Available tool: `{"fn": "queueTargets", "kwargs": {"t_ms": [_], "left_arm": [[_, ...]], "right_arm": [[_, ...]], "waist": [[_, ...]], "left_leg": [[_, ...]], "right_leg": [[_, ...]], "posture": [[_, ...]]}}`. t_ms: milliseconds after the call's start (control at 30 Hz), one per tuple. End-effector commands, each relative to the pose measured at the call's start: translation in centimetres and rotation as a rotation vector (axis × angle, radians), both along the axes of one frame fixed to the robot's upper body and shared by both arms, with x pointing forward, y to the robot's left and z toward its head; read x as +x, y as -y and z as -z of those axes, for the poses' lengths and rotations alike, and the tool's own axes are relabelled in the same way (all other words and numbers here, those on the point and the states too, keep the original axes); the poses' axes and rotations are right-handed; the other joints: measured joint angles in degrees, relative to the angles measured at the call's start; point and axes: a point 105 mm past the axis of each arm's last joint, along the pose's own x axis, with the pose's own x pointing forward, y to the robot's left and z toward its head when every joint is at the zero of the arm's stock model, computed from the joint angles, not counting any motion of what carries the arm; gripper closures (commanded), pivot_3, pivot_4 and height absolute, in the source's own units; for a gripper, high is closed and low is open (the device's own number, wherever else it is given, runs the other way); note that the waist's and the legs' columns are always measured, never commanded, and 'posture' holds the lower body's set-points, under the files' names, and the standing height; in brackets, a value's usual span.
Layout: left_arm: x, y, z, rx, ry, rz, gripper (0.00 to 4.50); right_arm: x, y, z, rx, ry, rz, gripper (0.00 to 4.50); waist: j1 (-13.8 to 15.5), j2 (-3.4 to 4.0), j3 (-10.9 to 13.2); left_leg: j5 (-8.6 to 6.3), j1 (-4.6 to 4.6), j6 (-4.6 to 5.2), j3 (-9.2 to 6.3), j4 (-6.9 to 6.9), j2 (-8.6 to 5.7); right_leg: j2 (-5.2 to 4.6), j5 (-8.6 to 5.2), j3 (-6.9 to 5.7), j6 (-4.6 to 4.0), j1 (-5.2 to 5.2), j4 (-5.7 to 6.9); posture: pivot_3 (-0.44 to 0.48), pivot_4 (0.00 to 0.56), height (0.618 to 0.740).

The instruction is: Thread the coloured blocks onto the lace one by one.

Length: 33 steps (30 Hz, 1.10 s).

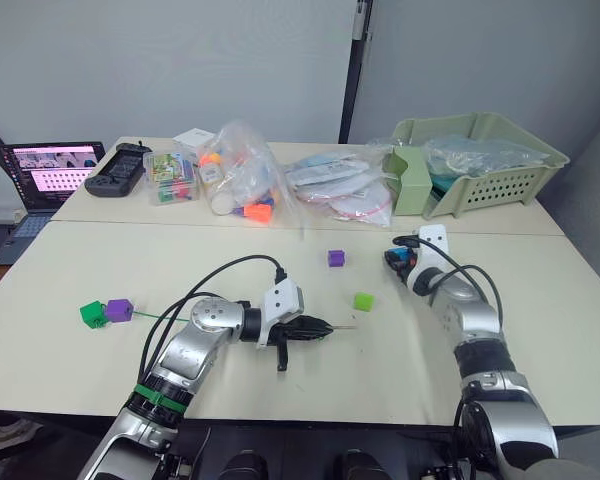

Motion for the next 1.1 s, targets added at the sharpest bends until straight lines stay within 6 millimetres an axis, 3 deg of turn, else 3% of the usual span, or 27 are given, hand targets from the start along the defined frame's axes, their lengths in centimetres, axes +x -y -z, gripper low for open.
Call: {"fn": "queueTargets", "kwargs": {"t_ms": [33,300,467,600,867,933,1033,1100], "left_arm": [[-0.2,0.5,-1.0,-0.041,0.028,0.034,4.50],[-0.2,1.2,-0.7,-0.059,0.025,0.069,4.50],[-0.1,1.6,-0.6,-0.057,0.029,0.104,4.50],[0.2,1.7,-0.7,-0.054,0.037,0.118,4.50],[0.2,1.8,-0.6,-0.047,0.042,0.130,4.50],[0.2,1.7,-0.6,-0.046,0.040,0.130,4.50],[0.1,1.6,-0.5,-0.045,0.036,0.129,4.50],[-0.1,1.5,-0.3,-0.045,0.033,0.128,4.50]], "right_arm": [[-2.5,0.5,-2.4,0.012,0.069,-0.008,3.30],[-10.6,-1.9,-2.2,0.060,0.050,-0.021,3.30],[-14.5,-3.4,0.6,0.092,-0.045,-0.006,3.30],[-15.7,-3.7,1.9,0.096,-0.082,0.016,3.30],[-16.1,-4.2,3.9,0.150,-0.131,0.060,3.30],[-16.2,-4.3,3.5,0.158,-0.121,0.053,2.25],[-16.2,-4.0,2.5,0.166,-0.089,0.046,1.29],[-16.4,-2.9,0.2,0.146,-0.031,-0.013,0.59]], "waist": [[0.29,0.01,0.00],[0.00,0.05,-0.02],[0.14,0.06,-0.03],[0.22,0.06,-0.03],[0.22,0.06,-0.03],[0.21,0.06,-0.03],[0.26,0.06,-0.03],[0.29,0.06,-0.03]], "left_leg": [[0.00,-0.02,0.00,-0.03,-0.01,-0.01],[0.00,-0.01,0.00,-0.04,-0.01,0.02],[0.00,0.01,0.00,-0.04,0.01,0.03],[0.00,-0.03,0.00,0.02,0.04,0.02],[0.00,-0.03,0.00,0.01,0.03,0.04],[0.00,-0.03,0.00,0.01,0.03,0.04],[0.00,-0.04,0.00,0.01,0.03,0.04],[0.00,-0.05,0.00,0.01,0.04,0.03]], "right_leg": [[0.00,0.00,-0.01,0.00,0.00,0.00],[0.04,-0.01,0.00,0.02,0.00,-0.10],[0.08,-0.03,0.00,0.03,0.05,-0.17],[0.05,-0.04,0.02,0.05,0.10,-0.40],[0.07,-0.05,0.01,0.06,0.09,-0.39],[0.07,-0.05,0.01,0.06,0.10,-0.41],[0.07,-0.05,0.01,0.06,0.09,-0.41],[0.06,-0.05,0.01,0.06,0.10,-0.42]], "posture": [[0.000,0.150,0.733],[0.000,0.150,0.733],[0.000,0.150,0.733],[0.000,0.150,0.733],[0.000,0.150,0.733],[0.000,0.150,0.733],[0.000,0.150,0.733],[0.000,0.150,0.733]]}}
